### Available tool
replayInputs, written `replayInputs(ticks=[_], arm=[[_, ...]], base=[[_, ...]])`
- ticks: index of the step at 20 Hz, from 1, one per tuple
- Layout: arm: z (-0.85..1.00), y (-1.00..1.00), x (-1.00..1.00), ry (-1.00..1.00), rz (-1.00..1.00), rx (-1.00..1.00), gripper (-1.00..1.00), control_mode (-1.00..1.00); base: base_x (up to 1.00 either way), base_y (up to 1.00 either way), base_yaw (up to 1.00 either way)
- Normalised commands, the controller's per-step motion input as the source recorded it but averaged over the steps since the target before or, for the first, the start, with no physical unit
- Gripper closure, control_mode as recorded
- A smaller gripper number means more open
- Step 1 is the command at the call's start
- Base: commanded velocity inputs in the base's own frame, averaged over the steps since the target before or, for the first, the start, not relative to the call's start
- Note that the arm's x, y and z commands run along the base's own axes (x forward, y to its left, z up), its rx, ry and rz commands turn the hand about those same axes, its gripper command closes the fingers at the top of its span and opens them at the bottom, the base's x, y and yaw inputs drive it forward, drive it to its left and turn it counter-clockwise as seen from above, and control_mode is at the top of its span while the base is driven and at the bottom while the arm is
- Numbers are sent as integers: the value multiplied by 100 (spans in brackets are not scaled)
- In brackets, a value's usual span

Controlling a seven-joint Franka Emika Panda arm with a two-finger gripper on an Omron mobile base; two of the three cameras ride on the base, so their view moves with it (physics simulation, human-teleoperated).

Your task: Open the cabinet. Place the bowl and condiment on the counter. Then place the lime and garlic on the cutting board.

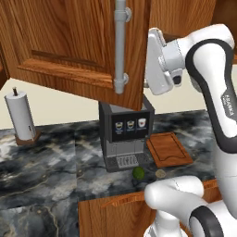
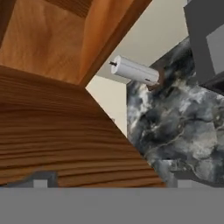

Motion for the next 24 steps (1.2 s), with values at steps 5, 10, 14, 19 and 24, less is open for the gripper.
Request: replayInputs(ticks=[5,10,14,19,24], arm=[[0,100,-49,1,47,-22,-100,-100],[-11,100,-22,0,37,-26,-100,-100],[-16,100,11,0,19,-18,-100,-100],[-17,77,3,-2,2,-12,-100,-100],[-11,5,-14,-11,-5,-4,-100,-100]], base=[[0,0,0],[0,0,0],[0,0,0],[0,0,0],[0,0,0]])
